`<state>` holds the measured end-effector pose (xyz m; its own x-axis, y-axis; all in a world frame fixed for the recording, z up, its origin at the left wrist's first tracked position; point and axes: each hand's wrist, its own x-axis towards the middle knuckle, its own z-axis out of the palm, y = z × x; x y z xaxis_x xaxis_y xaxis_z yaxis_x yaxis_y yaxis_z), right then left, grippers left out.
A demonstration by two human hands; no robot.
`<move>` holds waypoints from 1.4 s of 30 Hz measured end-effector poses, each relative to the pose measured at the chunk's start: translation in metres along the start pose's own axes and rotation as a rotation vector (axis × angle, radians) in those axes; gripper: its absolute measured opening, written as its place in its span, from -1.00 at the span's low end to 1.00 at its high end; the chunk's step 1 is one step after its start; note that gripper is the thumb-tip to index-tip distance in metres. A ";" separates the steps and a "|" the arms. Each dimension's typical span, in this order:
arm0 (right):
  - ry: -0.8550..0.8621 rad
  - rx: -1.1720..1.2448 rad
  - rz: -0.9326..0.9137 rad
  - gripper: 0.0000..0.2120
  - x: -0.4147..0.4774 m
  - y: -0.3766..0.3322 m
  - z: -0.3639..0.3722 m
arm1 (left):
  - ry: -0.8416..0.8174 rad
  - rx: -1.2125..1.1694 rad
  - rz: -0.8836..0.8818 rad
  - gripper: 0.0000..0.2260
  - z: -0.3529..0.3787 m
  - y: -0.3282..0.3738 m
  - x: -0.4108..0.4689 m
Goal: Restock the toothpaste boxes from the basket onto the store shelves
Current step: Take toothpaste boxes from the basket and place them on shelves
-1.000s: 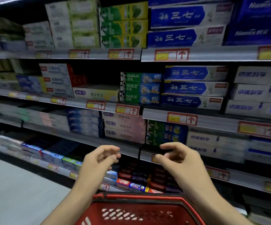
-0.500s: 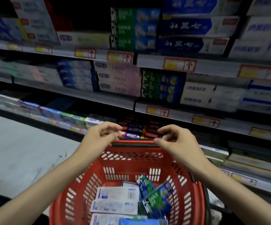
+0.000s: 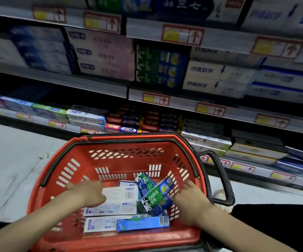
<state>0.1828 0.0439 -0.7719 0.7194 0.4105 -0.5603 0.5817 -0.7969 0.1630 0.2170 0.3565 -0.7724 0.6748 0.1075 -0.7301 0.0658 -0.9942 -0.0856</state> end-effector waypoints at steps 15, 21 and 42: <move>-0.213 0.010 0.184 -0.71 -0.051 0.010 0.039 | 0.016 0.306 0.108 -0.62 -0.003 0.016 0.024; -0.191 0.089 0.189 -0.74 -0.029 0.002 0.046 | 0.039 0.371 0.167 -0.60 -0.001 0.026 0.021; 0.177 0.650 0.278 -0.62 0.004 0.050 -0.037 | 0.272 -0.205 0.487 -0.73 -0.058 0.060 0.007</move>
<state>0.2287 0.0219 -0.7361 0.8903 0.1762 -0.4198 0.0650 -0.9618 -0.2659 0.2682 0.2975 -0.7431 0.8254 -0.3407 -0.4502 -0.1762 -0.9130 0.3680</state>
